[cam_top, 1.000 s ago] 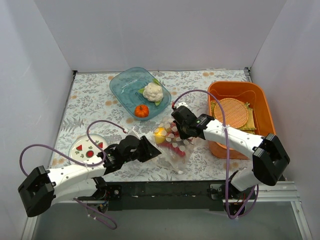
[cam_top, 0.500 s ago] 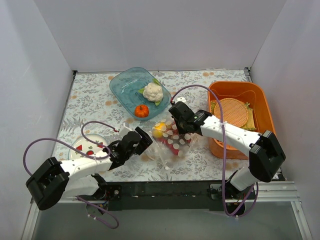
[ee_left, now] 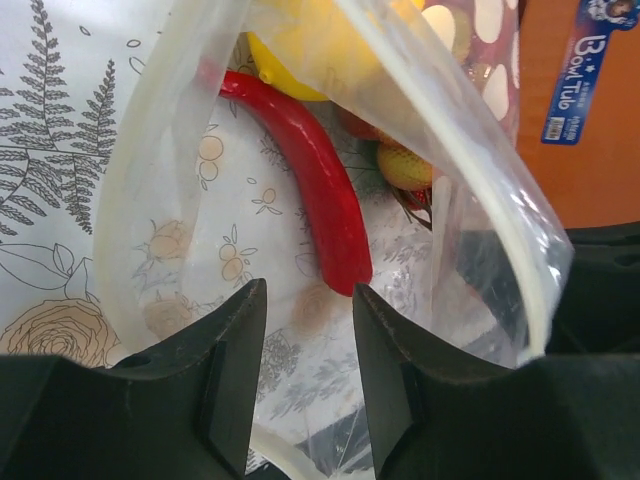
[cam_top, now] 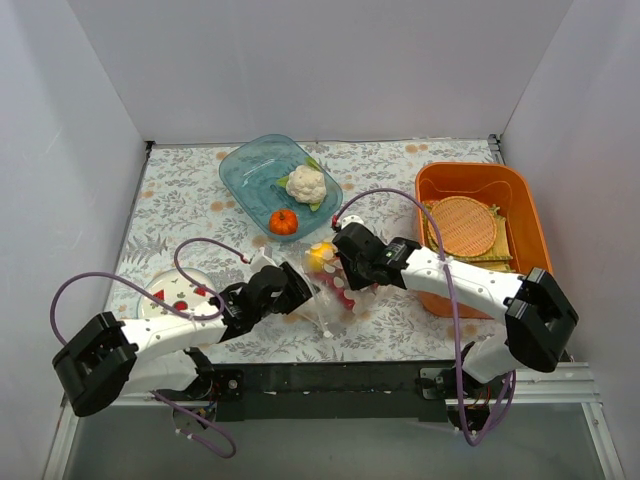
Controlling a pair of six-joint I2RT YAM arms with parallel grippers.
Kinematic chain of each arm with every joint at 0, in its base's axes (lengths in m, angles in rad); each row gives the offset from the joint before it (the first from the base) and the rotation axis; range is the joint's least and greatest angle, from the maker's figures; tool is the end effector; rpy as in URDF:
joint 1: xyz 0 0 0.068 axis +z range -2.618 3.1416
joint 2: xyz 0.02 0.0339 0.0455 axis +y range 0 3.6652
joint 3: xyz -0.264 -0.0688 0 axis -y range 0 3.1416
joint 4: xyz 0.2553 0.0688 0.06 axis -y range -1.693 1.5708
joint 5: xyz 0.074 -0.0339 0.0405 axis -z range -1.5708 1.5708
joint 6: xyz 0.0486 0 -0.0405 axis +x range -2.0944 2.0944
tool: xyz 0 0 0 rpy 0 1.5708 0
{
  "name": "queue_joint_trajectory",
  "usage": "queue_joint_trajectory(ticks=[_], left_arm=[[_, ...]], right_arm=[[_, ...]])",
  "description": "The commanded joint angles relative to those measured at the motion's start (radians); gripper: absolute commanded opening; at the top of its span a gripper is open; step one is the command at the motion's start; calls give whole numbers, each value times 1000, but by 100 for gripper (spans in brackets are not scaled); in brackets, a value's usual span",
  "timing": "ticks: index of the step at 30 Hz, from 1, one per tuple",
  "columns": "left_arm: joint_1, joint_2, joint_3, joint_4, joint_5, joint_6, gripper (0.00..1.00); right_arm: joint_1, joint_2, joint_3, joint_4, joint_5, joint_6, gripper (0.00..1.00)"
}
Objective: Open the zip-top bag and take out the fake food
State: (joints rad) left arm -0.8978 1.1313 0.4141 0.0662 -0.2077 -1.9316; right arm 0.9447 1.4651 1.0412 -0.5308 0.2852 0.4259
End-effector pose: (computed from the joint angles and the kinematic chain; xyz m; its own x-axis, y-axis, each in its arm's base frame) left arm 0.1551 -0.1785 0.1562 -0.4869 -0.8580 0.1639 -0.5874 0.1827 -0.7884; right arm 0.1982 0.2507 0.2273 -0.7174 -0.3155 -0.6211 -0.4238 0.9053 0.0296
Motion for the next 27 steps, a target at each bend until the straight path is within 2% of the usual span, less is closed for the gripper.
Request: queue_joint_trajectory(ticks=[1, 7, 11, 19, 27], left_arm=[[-18, 56, 54, 32, -21, -35, 38], [-23, 163, 97, 79, -22, -36, 46], [-24, 218, 103, 106, -15, -38, 47], [-26, 277, 106, 104, -30, -40, 46], [-32, 328, 118, 98, -36, -35, 47]], right_arm=[[0, 24, -33, 75, -44, 42, 12], [0, 84, -53, 120, -12, 74, 11], [0, 110, -75, 152, -26, 82, 11], [9, 123, -93, 183, -98, 50, 9], [20, 126, -98, 242, -231, -47, 13]])
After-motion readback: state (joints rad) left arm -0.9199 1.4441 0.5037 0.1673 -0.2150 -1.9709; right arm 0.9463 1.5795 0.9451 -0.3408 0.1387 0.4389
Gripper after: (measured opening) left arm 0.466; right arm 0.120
